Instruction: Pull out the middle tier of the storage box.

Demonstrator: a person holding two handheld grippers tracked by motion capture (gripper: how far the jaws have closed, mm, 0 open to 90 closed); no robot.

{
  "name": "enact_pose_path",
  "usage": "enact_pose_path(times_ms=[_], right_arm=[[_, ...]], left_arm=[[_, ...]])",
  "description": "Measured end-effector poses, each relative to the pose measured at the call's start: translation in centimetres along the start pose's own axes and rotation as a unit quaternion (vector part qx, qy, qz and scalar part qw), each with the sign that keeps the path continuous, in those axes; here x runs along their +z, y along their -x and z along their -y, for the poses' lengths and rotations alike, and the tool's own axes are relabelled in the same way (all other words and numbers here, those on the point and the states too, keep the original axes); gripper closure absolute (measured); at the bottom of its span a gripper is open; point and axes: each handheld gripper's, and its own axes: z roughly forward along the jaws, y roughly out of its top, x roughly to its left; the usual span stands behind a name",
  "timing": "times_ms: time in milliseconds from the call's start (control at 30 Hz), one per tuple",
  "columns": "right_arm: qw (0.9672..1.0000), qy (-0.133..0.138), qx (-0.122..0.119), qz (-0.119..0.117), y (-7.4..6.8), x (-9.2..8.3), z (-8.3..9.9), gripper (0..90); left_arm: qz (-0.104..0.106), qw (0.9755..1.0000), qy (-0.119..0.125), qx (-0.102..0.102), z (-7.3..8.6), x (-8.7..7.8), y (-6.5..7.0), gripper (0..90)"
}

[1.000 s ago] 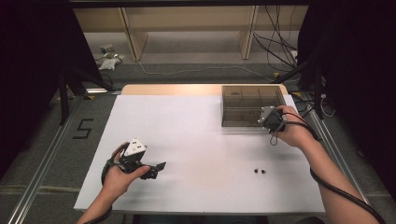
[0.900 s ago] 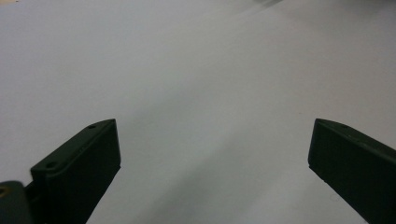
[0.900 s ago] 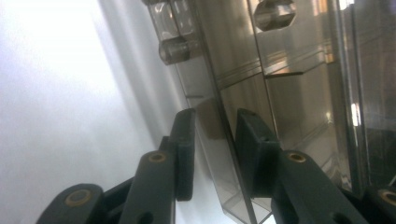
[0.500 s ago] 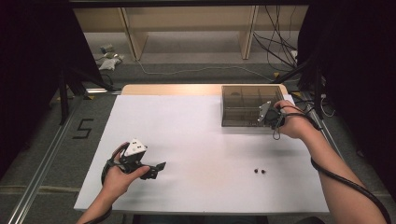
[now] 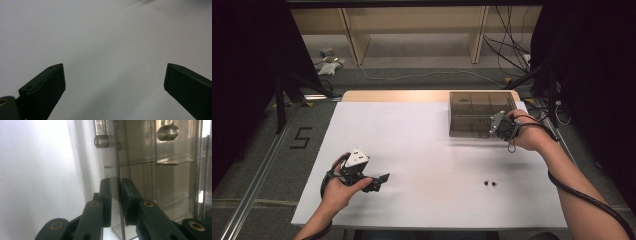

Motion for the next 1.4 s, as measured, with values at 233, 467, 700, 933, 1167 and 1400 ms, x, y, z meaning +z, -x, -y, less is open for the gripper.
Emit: enact_pose_path(times_ms=[233,467,700,933,1167,1400], right_arm=[[1.0000,0.000,-0.005,-0.003,-0.5,-0.3,0.0,81.2],[1.0000,0.004,-0.007,-0.001,-1.0,-0.5,0.1,81.7],[0.9999,0.007,-0.015,0.003,-1.5,-0.8,0.1,82.0],[0.9998,0.008,-0.018,-0.001,-1.7,-1.0,0.2,82.3],[0.9996,0.015,-0.025,-0.003,-2.1,-1.0,0.5,82.8],[0.9994,0.017,-0.031,0.000,-2.2,-1.1,0.9,82.7]], left_arm=[[-0.001,1.0000,-0.001,0.000,0.0,0.0,0.0,3.9],[-0.001,1.0000,-0.001,0.000,0.0,0.0,0.0,4.3],[-0.003,1.0000,0.000,0.002,0.0,0.0,0.1,5.0],[-0.003,1.0000,0.000,0.002,0.0,0.0,0.0,4.9],[-0.002,1.0000,0.000,0.000,0.0,0.0,0.1,5.0],[-0.004,1.0000,0.000,0.001,0.0,0.0,0.1,5.0]])
